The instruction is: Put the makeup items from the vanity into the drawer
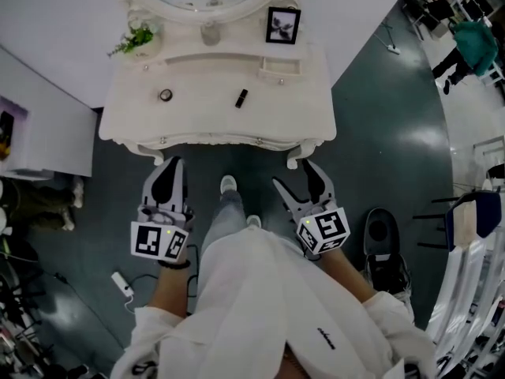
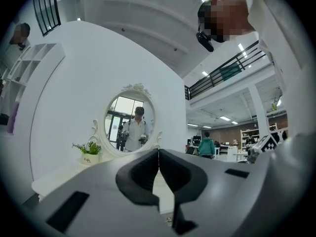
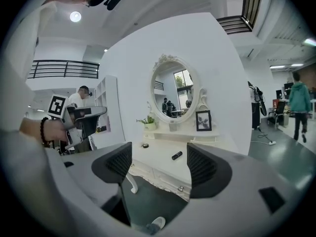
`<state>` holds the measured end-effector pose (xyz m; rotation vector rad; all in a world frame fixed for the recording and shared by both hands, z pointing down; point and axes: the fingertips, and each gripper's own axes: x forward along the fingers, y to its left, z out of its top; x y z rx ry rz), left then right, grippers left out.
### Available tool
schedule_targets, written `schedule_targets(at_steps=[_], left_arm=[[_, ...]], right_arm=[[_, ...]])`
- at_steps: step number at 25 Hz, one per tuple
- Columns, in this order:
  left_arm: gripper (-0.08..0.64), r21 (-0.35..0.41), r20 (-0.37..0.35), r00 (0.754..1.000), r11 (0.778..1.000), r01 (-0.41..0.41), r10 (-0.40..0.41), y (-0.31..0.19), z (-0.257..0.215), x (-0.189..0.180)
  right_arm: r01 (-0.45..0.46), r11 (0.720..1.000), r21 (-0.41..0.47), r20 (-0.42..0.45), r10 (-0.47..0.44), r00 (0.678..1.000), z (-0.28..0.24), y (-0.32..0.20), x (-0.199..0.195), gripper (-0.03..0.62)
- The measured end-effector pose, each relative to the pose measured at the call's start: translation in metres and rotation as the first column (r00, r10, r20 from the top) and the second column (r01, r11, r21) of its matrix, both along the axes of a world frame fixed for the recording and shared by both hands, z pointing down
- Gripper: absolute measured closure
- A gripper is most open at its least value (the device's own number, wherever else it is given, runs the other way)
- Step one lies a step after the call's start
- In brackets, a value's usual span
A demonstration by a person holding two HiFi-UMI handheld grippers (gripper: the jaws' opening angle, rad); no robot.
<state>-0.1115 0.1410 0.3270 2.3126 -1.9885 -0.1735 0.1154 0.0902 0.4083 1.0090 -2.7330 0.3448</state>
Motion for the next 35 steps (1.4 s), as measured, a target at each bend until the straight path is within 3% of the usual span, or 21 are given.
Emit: schedule_targets(at_steps=[8, 21, 26, 35], left_arm=[[0.531, 0.002, -0.023, 0.999, 1.0, -0.027, 0.027, -0.069, 0.012, -0.025], [0.532, -0.101, 0.018, 0.985, 0.981, -0.166, 0.169, -0.234, 0.061, -0.064], [0.532, -0.18, 0.007, 0.97, 0.955, -0.236, 0.241, -0.275, 0.105, -0.059], [0.532, -0.301, -0.069, 0.93, 0.881, -0.364, 0.361, -0.315, 0.167, -0.038]], right_arm=[[0.018, 1.0, -0.02, -0.042, -0.019, 0.999, 0.015, -0.052, -0.042, 0.232], [0.036, 0.992, -0.123, -0.11, -0.05, 0.993, 0.061, -0.17, -0.139, 0.232], [-0.004, 0.984, -0.179, -0.152, -0.024, 0.988, 0.09, -0.2, -0.16, 0.232], [-0.057, 0.966, -0.252, -0.254, -0.009, 0.967, 0.144, -0.236, -0.189, 0.232]])
